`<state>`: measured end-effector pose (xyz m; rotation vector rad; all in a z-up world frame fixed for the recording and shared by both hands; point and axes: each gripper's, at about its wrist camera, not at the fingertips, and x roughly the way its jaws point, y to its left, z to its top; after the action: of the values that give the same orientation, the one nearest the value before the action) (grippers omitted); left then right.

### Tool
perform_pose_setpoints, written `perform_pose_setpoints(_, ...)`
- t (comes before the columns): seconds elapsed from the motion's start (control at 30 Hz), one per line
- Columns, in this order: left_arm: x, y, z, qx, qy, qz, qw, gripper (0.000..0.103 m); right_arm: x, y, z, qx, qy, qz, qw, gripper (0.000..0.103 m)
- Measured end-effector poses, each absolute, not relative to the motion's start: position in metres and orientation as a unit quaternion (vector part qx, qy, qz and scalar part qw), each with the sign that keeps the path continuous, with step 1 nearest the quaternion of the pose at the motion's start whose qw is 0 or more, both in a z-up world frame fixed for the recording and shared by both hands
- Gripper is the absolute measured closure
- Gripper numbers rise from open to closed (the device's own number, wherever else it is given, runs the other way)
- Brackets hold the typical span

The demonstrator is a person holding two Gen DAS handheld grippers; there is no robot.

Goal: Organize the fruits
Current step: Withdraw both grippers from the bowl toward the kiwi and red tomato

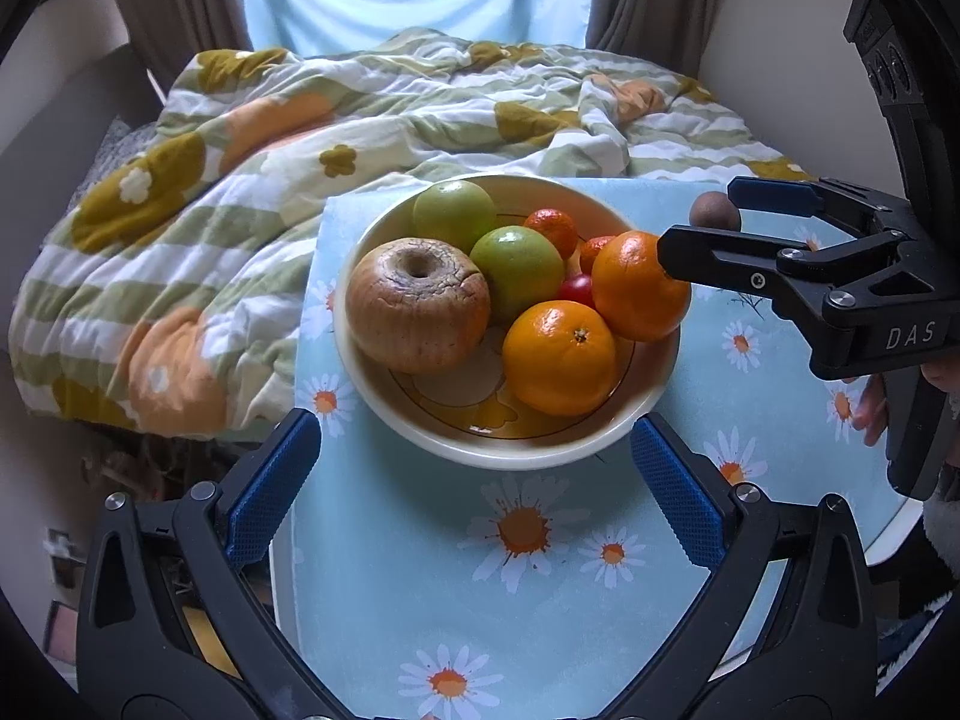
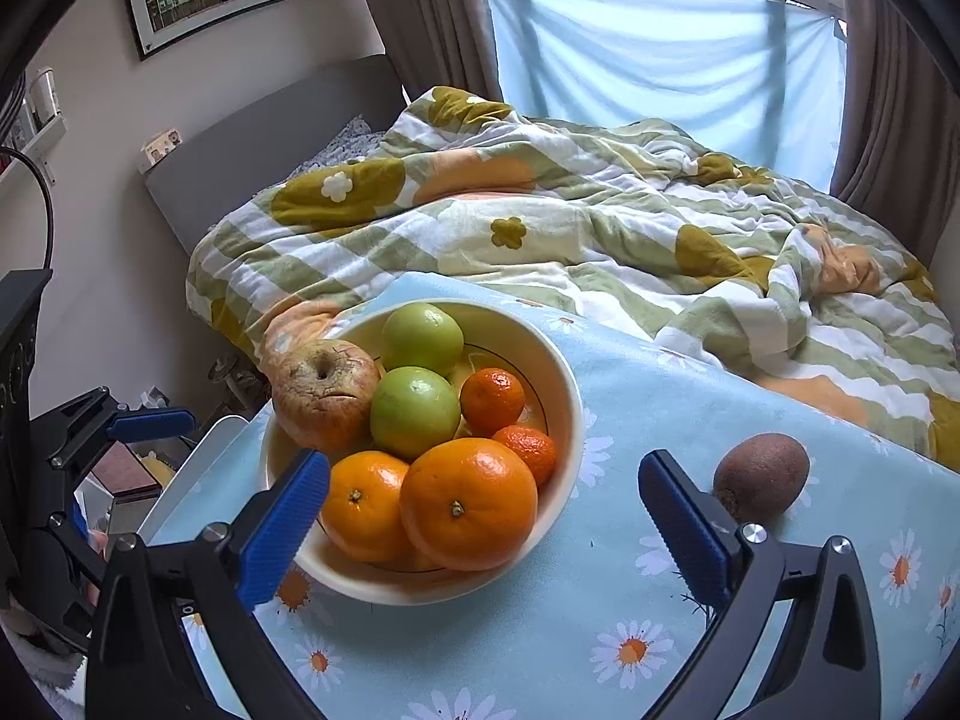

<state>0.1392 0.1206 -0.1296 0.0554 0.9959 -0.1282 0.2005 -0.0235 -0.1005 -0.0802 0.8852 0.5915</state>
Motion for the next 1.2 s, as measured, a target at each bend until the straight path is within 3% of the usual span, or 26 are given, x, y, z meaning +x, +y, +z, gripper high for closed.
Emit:
perform_pose_setpoints(0.67, 0.119, 0.065, -0.061, 0.058, 0.451, -0.076, 0.887, 0.000, 0.142, -0.105, -0.031, -0.008, 0.431, 0.221, 0.875, 0.000)
perform_pose_setpoints(1.2, 0.198, -0.028, -0.047, 0.145, 0.429, -0.229, 0.862, 0.000, 0.089, -0.202, -0.027, 0.045, 0.419, -0.001, 0.907, 0.000)
